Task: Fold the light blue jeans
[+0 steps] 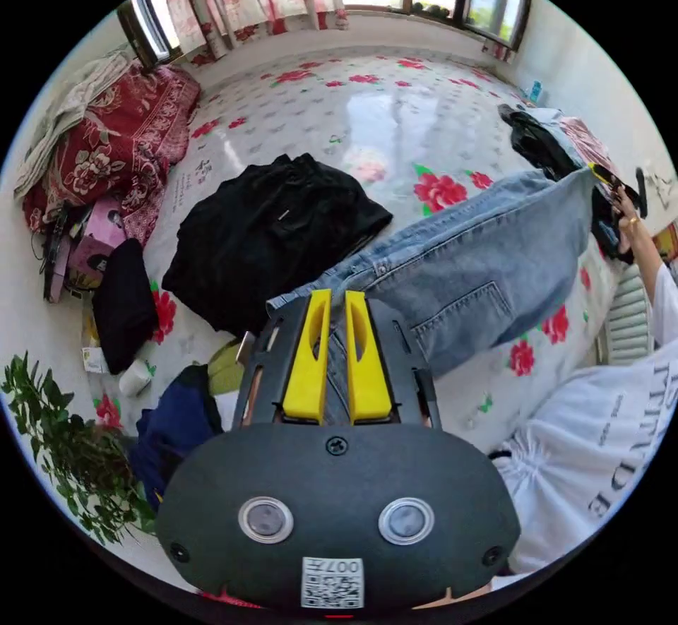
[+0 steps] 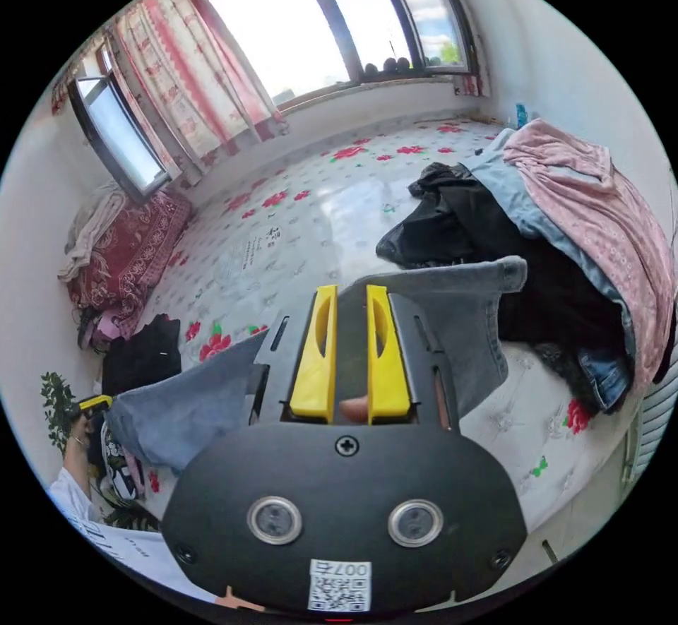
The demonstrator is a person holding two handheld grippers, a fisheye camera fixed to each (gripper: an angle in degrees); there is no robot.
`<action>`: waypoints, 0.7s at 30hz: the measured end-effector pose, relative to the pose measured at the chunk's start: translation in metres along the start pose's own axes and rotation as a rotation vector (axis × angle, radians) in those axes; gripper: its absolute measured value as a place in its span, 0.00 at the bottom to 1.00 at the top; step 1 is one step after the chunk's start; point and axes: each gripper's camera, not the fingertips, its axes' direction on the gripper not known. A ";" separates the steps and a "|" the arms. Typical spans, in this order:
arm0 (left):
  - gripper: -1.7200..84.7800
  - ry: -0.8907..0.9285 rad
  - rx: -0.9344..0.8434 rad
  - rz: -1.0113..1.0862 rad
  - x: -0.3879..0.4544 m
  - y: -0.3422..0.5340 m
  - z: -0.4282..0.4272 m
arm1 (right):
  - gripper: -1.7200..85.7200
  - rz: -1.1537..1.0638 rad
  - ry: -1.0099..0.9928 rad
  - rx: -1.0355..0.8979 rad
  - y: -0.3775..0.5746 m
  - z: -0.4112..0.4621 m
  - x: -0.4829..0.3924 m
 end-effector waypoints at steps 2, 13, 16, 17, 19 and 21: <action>0.06 -0.096 -0.045 -0.112 -0.007 -0.023 0.035 | 0.10 0.026 0.040 -0.114 -0.009 0.049 -0.006; 0.08 -0.184 0.025 -0.228 0.045 0.090 0.059 | 0.12 0.338 0.067 -0.197 0.081 0.111 0.109; 0.09 -0.180 -0.064 -0.218 0.046 0.099 0.090 | 0.09 0.388 0.059 -0.203 0.080 0.135 0.119; 0.09 -0.187 -0.104 -0.206 0.046 0.098 0.106 | 0.07 0.323 0.075 -0.221 0.075 0.145 0.113; 0.07 -0.181 -0.103 -0.151 0.051 0.097 0.123 | 0.04 0.221 0.164 -0.308 0.068 0.161 0.104; 0.04 -0.196 -0.107 -0.135 0.055 0.094 0.126 | 0.03 0.170 0.193 -0.375 0.062 0.171 0.100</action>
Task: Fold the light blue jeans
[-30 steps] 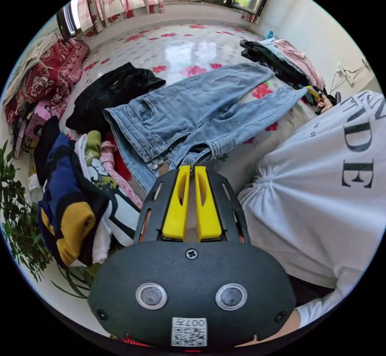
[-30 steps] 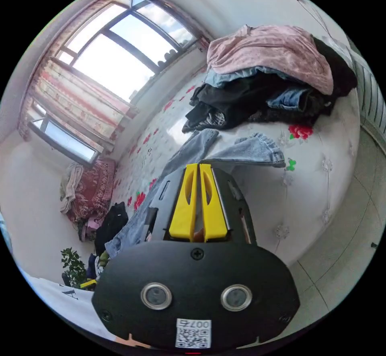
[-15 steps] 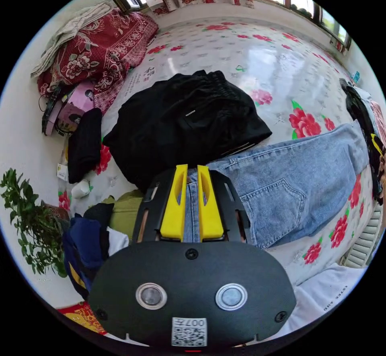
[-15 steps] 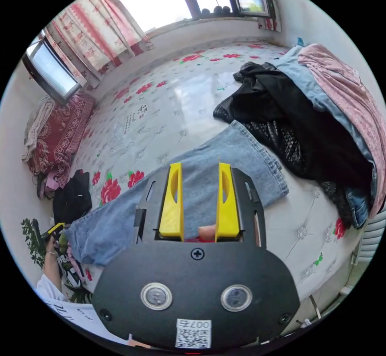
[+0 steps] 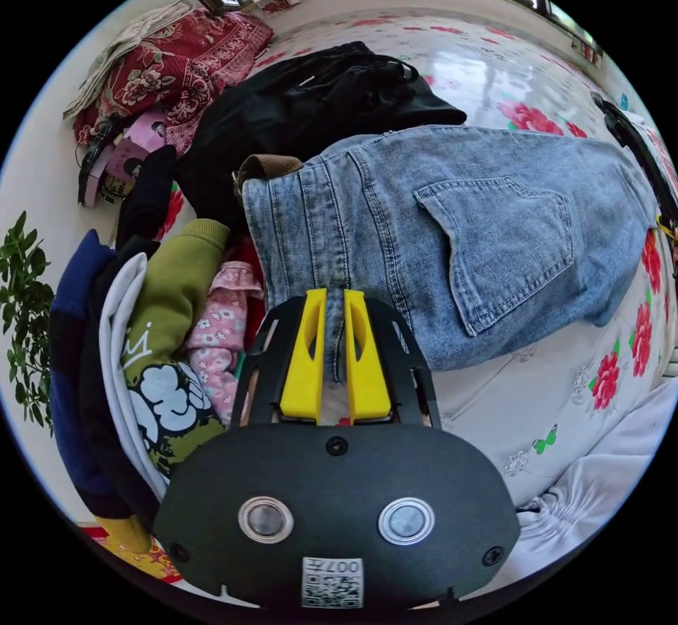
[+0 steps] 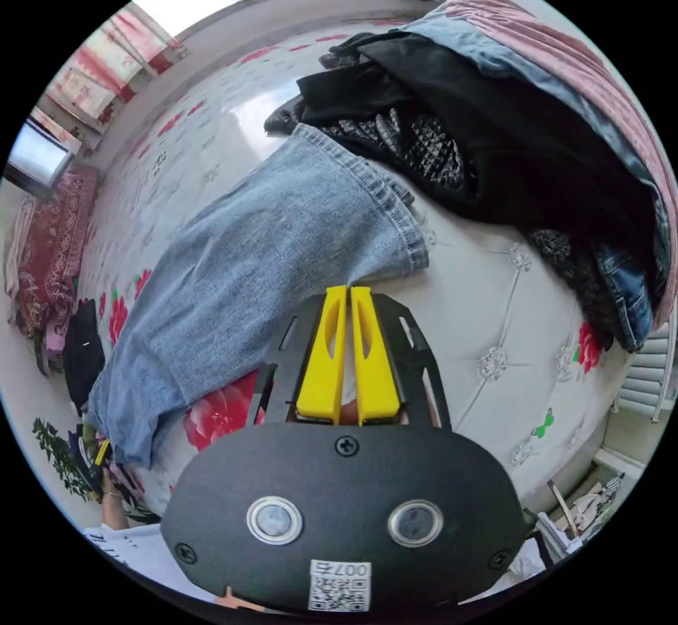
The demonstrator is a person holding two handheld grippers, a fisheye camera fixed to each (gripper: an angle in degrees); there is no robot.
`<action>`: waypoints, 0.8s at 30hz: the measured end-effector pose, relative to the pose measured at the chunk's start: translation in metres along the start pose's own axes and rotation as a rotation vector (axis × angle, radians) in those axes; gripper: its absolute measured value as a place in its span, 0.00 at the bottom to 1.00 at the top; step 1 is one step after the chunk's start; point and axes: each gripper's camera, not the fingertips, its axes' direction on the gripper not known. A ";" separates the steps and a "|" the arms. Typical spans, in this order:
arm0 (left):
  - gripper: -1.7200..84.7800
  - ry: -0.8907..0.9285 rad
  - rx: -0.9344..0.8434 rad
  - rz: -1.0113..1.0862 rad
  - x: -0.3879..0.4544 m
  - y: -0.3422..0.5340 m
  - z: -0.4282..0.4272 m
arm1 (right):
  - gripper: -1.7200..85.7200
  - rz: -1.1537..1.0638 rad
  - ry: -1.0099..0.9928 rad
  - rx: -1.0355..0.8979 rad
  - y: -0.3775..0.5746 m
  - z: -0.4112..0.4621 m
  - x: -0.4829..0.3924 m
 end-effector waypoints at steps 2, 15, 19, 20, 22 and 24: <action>0.02 -0.039 -0.023 0.030 0.005 -0.002 0.000 | 0.02 -0.031 0.059 0.013 -0.003 -0.001 0.000; 0.01 -0.034 -0.063 0.145 0.014 0.000 0.004 | 0.07 -0.155 0.088 0.180 0.060 -0.024 -0.043; 0.01 -0.027 -0.068 0.124 0.015 -0.003 0.006 | 0.08 -0.358 -0.470 0.072 0.151 -0.003 -0.089; 0.01 -0.028 -0.069 0.116 0.015 -0.003 0.006 | 0.08 -0.424 -0.521 0.017 0.180 0.009 -0.112; 0.01 -0.030 -0.069 0.108 0.015 -0.004 0.007 | 0.08 -0.538 -0.556 -0.060 0.222 0.029 -0.149; 0.01 -0.026 -0.064 0.100 0.014 -0.004 0.006 | 0.08 -0.618 -0.567 -0.147 0.255 0.051 -0.183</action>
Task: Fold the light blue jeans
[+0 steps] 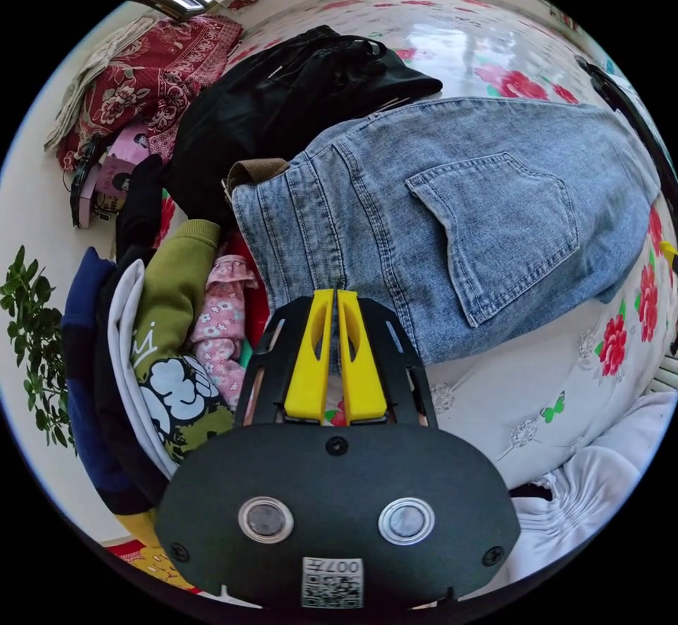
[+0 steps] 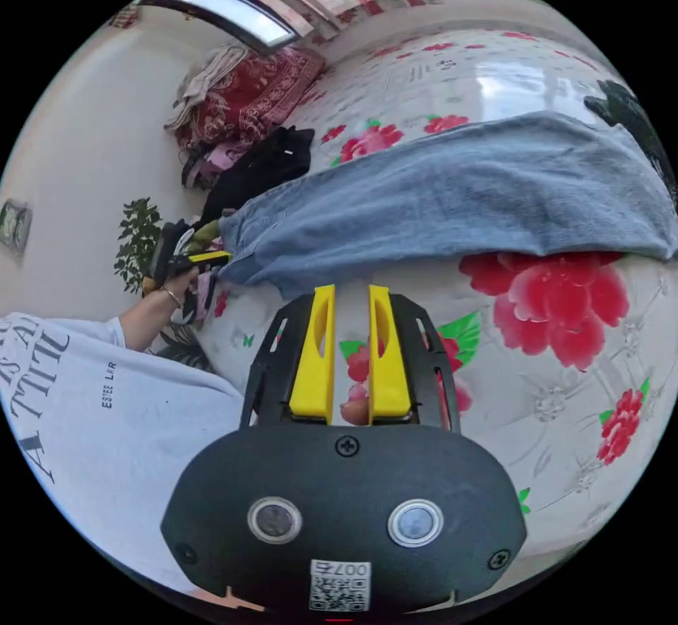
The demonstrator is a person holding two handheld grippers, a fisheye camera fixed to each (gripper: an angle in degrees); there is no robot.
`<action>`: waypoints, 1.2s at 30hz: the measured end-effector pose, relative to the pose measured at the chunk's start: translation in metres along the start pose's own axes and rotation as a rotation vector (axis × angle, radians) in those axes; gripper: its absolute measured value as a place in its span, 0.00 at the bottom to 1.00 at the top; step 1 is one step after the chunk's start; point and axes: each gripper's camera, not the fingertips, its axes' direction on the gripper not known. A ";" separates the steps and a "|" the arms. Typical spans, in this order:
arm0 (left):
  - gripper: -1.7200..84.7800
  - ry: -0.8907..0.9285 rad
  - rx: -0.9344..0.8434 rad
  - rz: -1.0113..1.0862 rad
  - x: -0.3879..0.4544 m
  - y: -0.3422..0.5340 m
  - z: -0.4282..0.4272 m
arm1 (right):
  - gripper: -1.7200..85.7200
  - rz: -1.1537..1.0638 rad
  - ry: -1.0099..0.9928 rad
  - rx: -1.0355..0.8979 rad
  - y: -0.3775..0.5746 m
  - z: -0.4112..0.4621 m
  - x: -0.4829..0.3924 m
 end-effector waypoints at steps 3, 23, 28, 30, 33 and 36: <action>0.01 0.017 0.001 0.004 -0.003 0.000 0.000 | 0.09 -0.079 -0.068 -0.111 0.001 0.057 -0.034; 0.11 0.134 0.045 0.024 -0.029 -0.028 -0.002 | 0.03 -0.199 0.115 -0.221 -0.031 0.140 -0.060; 0.02 0.165 0.016 0.039 -0.035 -0.023 -0.036 | 0.02 -0.507 0.121 -0.351 0.003 0.093 -0.079; 0.02 0.211 -0.011 0.067 -0.024 0.011 -0.049 | 0.02 -0.503 0.128 -0.409 0.021 0.090 -0.078; 0.02 0.213 -0.119 0.056 0.000 0.059 -0.038 | 0.03 -0.428 0.038 -0.449 0.043 0.094 -0.065; 0.02 0.199 -0.179 0.044 0.015 0.101 -0.045 | 0.04 -0.332 -0.010 -0.404 0.045 0.084 -0.051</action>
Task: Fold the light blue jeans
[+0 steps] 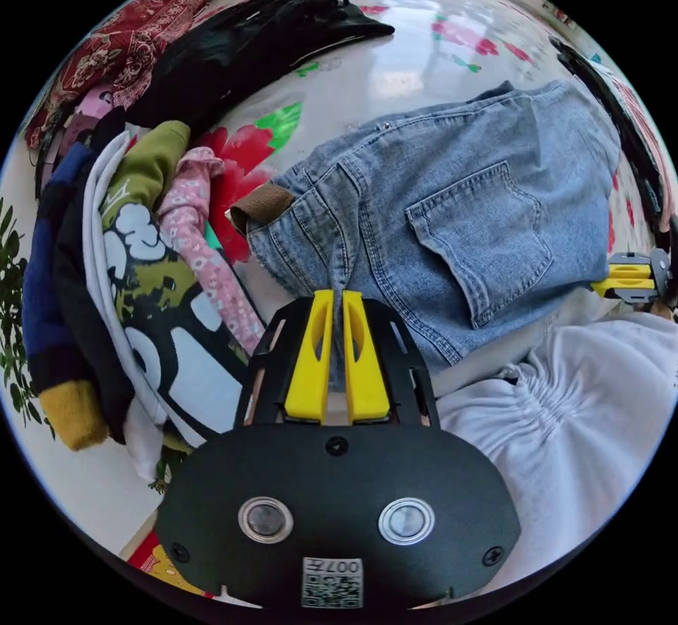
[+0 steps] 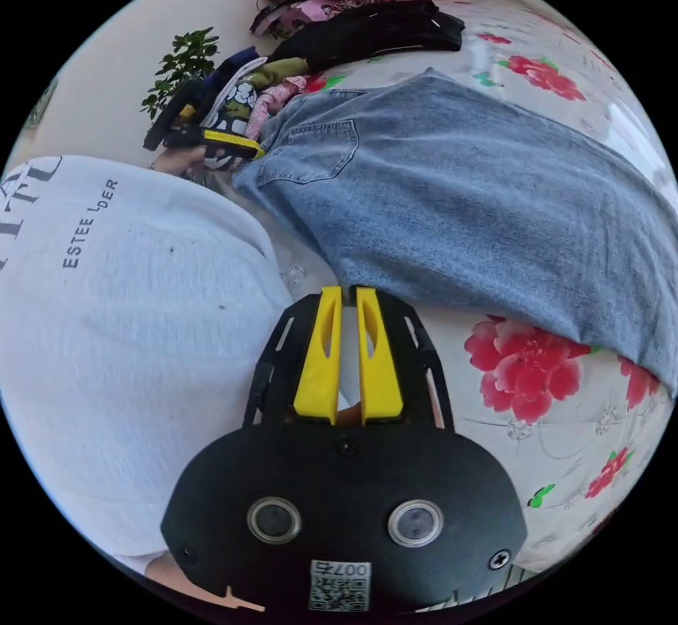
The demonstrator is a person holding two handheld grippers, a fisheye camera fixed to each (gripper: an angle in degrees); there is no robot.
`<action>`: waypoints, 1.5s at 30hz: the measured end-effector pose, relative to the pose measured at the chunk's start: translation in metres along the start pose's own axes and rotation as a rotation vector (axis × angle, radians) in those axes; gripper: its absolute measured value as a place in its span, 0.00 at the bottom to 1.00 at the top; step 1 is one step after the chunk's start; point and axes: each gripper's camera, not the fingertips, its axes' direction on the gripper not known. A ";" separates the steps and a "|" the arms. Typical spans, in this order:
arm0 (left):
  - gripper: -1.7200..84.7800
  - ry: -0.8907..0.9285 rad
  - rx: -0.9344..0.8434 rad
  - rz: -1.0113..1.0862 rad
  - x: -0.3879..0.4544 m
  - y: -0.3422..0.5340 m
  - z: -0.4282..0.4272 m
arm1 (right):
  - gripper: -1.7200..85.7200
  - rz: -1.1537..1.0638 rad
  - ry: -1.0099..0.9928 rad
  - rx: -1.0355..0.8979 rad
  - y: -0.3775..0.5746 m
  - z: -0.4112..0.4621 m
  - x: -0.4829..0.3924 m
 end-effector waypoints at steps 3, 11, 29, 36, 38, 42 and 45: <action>0.04 0.046 -0.018 -0.048 0.003 0.031 -0.008 | 0.06 0.051 0.016 0.103 0.011 -0.038 0.022; 0.09 -0.081 0.280 -0.110 0.017 0.061 -0.064 | 0.10 0.593 0.354 0.489 0.058 -0.190 0.192; 0.06 -0.133 0.114 -0.097 0.019 -0.039 -0.043 | 0.07 0.577 0.506 0.298 -0.101 -0.271 0.376; 0.07 -0.191 0.135 -0.222 0.016 -0.041 -0.052 | 0.04 0.514 0.576 0.567 -0.090 -0.313 0.366; 0.08 -0.192 0.118 -0.214 0.014 -0.046 -0.046 | 0.05 0.614 0.542 0.485 -0.087 -0.317 0.385; 0.09 -0.092 0.122 -0.276 -0.016 -0.037 -0.063 | 0.08 0.685 0.507 0.773 -0.015 -0.360 0.374; 0.09 0.033 0.188 -0.397 -0.047 -0.012 -0.087 | 0.10 0.823 0.353 0.931 0.074 -0.376 0.381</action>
